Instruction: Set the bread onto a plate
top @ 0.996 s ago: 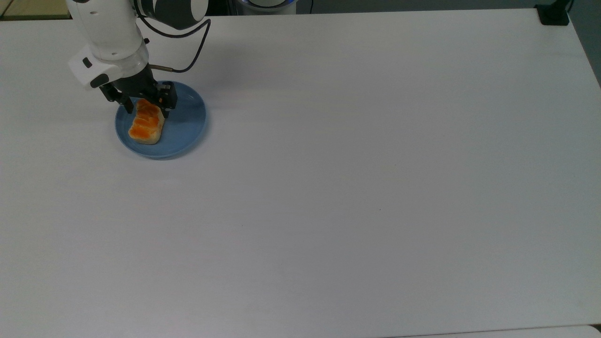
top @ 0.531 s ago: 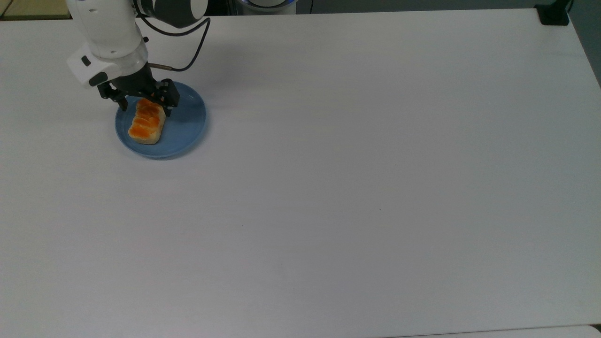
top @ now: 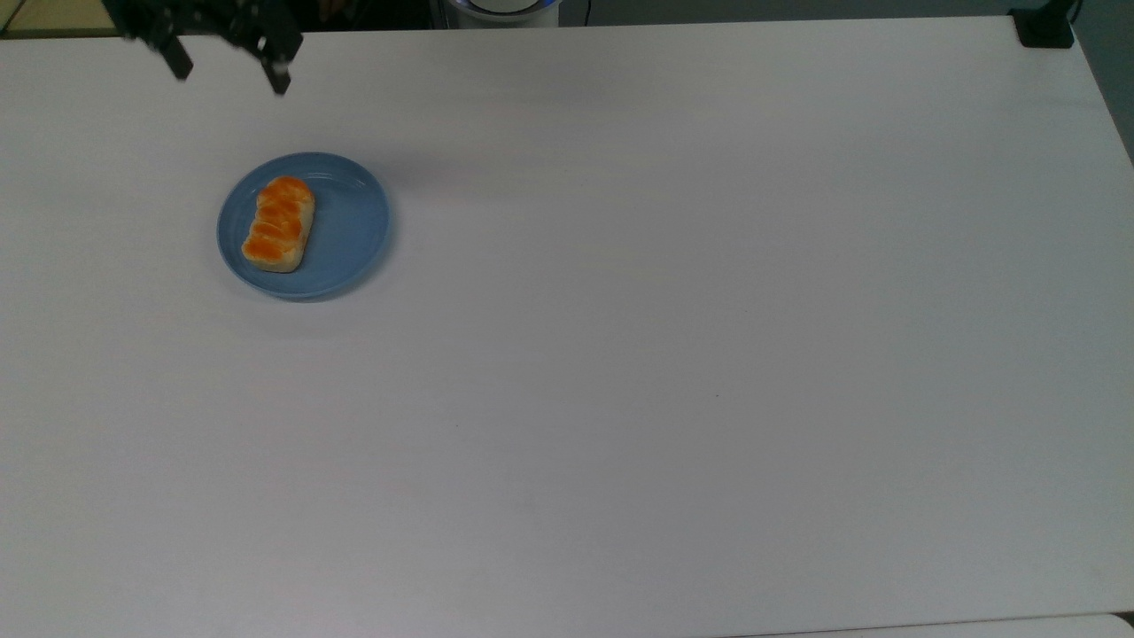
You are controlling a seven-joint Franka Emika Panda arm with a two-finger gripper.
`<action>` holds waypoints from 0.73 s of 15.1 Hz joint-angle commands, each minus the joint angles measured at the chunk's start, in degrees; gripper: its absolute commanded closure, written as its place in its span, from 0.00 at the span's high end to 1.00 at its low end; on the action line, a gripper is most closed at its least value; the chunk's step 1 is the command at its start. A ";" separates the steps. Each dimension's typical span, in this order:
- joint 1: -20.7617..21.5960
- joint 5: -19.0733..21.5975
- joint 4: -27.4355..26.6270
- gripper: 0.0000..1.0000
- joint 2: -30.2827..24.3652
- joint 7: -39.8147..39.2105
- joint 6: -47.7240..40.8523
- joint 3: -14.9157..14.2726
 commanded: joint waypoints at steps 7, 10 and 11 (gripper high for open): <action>11.95 0.21 1.87 1.00 -6.05 10.95 -6.04 1.05; 13.10 -1.10 0.20 1.00 -6.66 10.86 -5.86 1.05; 13.01 -1.37 -0.07 1.00 -6.84 10.86 -5.78 0.96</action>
